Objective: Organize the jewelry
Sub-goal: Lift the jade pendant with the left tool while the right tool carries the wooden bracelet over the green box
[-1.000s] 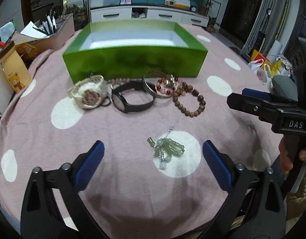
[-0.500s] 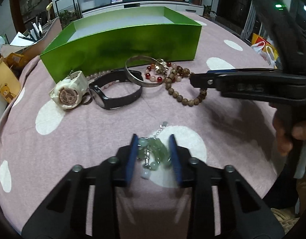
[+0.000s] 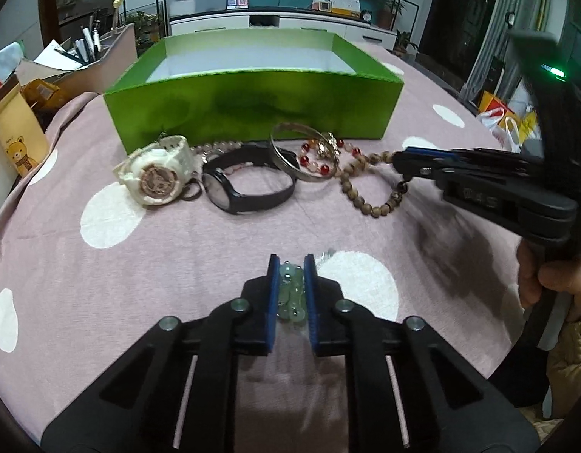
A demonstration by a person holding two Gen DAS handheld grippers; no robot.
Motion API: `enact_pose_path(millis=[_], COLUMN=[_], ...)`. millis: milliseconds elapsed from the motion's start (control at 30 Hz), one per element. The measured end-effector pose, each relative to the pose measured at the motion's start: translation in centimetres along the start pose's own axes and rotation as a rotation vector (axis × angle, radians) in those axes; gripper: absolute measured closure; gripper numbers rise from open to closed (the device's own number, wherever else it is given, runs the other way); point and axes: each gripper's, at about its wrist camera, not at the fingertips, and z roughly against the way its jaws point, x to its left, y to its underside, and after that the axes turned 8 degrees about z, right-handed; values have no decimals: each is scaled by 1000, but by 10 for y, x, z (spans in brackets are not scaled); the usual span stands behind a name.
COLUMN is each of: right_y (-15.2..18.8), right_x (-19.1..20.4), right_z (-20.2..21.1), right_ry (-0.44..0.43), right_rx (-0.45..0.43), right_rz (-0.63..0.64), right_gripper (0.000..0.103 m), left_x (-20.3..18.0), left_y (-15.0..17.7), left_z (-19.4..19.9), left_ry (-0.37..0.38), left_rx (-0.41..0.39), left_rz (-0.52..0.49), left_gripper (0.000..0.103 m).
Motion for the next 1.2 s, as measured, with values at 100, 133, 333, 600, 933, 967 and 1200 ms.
enact_pose_path(millis=[100,133,333,600,933,967,1200], right_y=[-2,-4,-15,-29,-57,-59,-85], right_x=[1,2,7,11,9,9,2], right_z=[23,29,48,68,85,85,84], right_ry=[25,32,37,23,14,14,19], right_rx=[-54,-70,-136,-213,-303,-307,-342], right_rz=[12,14,8,11,21,22,25], right_gripper=[90,90,90,90,90,90,90], left_x=[3,4,6,12,16,15,11], left_y=[-5,-6,-12,-35,-77,-82,-117], left_z=[8,11,23,46,65,67,67], left_ry=[9,12,20,9,2,0,-8], left_rx=[-20,-29,-56,-126,-216,-225,-270], left_rz=[14,17,27,43,55,55,40], left_gripper=[96,96,96,96,96,96,96])
